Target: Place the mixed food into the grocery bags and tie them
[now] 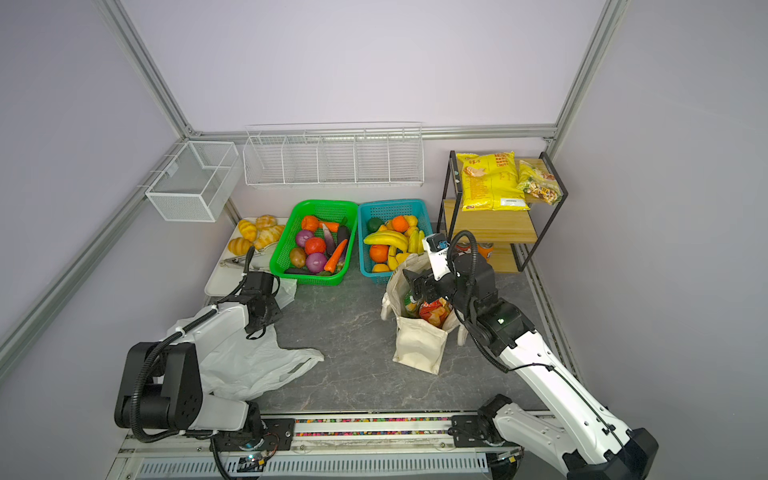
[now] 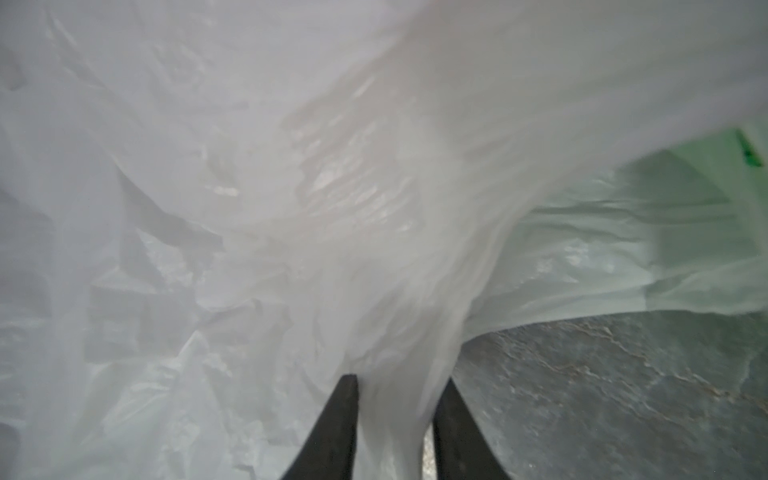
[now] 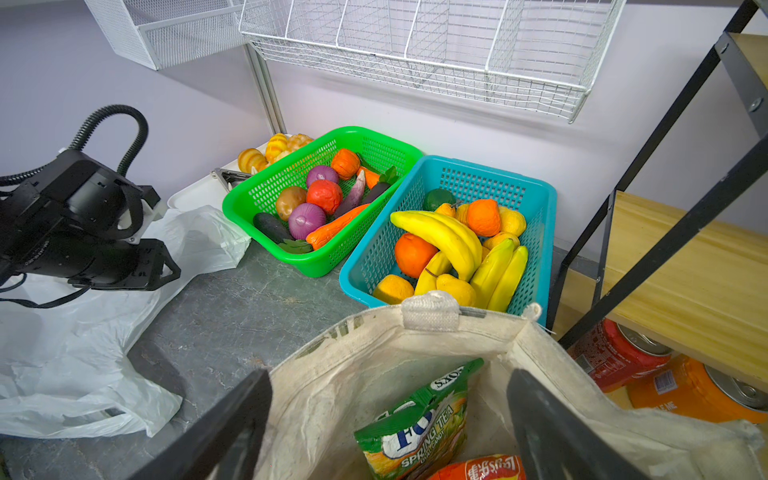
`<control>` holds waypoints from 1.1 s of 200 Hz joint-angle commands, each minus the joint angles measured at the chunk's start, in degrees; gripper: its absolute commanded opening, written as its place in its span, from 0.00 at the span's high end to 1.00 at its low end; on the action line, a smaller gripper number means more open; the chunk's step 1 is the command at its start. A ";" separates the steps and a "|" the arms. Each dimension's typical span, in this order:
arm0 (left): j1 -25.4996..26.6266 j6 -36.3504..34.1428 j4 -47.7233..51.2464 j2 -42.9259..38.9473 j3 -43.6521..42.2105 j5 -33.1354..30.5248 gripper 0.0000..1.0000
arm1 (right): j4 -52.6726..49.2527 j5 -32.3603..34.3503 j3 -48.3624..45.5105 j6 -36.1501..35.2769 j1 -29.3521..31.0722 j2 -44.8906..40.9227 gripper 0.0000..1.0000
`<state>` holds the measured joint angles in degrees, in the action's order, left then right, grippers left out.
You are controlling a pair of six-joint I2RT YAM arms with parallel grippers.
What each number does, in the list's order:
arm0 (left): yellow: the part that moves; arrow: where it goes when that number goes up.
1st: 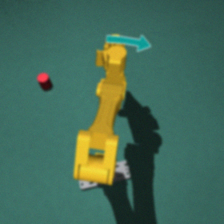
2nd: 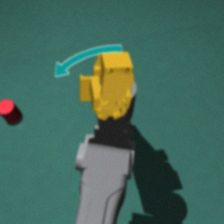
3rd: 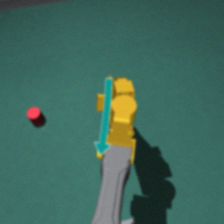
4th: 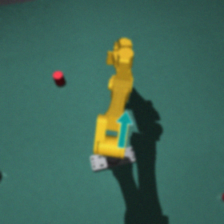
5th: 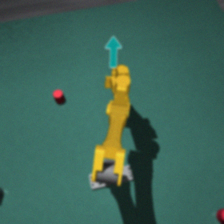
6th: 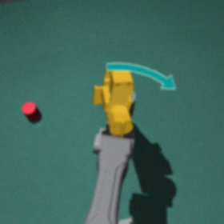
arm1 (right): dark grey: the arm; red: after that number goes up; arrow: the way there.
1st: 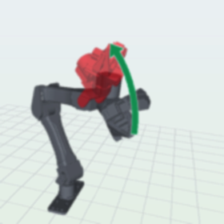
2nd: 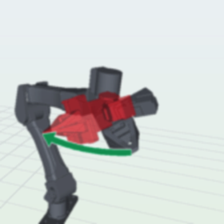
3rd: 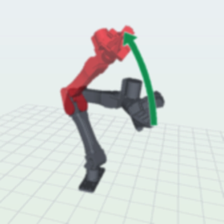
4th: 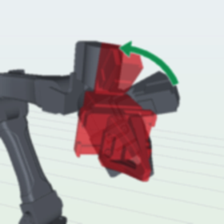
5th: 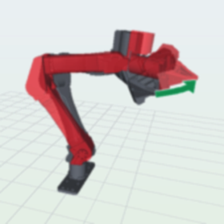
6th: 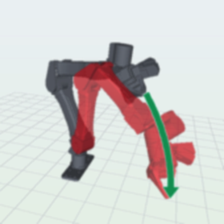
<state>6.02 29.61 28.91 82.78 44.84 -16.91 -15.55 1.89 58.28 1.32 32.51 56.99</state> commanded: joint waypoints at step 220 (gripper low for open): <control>0.86 -1.31 -10.96 -14.66 -3.36 24.61 1.00 | -36.59 21.66 19.40 12.64 5.06 26.93 0.59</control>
<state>6.17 27.77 21.28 69.80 42.13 3.81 -43.94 18.96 80.05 15.53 41.34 87.59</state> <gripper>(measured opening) 0.047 0.469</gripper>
